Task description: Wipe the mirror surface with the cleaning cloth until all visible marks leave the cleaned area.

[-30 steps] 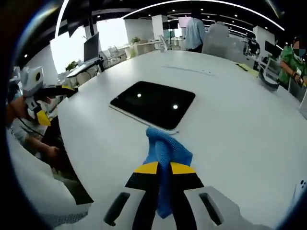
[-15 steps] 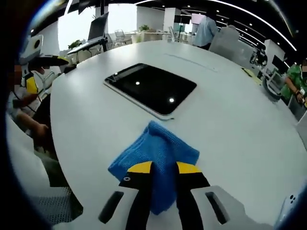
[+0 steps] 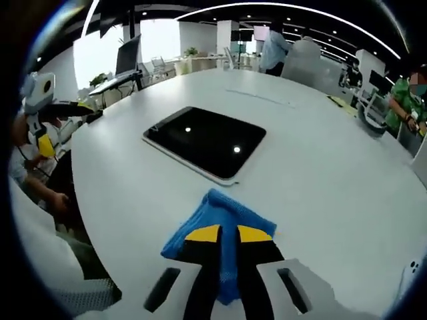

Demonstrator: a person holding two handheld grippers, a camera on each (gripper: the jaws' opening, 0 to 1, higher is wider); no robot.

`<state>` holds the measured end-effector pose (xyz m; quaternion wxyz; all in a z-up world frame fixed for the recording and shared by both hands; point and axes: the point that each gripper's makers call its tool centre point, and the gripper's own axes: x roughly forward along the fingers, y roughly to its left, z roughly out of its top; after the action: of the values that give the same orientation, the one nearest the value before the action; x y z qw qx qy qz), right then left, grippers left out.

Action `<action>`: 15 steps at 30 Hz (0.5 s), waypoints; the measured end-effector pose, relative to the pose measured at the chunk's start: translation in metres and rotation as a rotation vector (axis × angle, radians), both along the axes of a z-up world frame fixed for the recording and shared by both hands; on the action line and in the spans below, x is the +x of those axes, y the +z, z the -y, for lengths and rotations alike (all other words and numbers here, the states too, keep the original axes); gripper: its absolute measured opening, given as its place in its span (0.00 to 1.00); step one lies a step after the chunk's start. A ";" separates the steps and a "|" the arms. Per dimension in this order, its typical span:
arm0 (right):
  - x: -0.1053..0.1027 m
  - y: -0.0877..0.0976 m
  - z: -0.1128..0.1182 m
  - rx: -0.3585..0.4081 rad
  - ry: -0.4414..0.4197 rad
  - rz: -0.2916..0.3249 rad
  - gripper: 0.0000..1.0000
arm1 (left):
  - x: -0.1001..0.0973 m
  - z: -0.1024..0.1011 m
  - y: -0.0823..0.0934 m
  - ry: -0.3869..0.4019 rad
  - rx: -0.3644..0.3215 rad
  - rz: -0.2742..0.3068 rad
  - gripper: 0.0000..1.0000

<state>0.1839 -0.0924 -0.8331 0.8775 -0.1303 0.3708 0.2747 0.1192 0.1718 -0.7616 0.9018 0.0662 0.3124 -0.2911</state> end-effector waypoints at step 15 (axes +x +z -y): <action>-0.001 -0.015 0.001 0.006 -0.037 -0.039 0.10 | -0.007 -0.001 0.001 0.001 0.001 -0.004 0.99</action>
<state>0.1825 -0.0933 -0.8486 0.8754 -0.1151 0.3895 0.2621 0.1126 0.1728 -0.7608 0.9012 0.0657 0.3145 -0.2907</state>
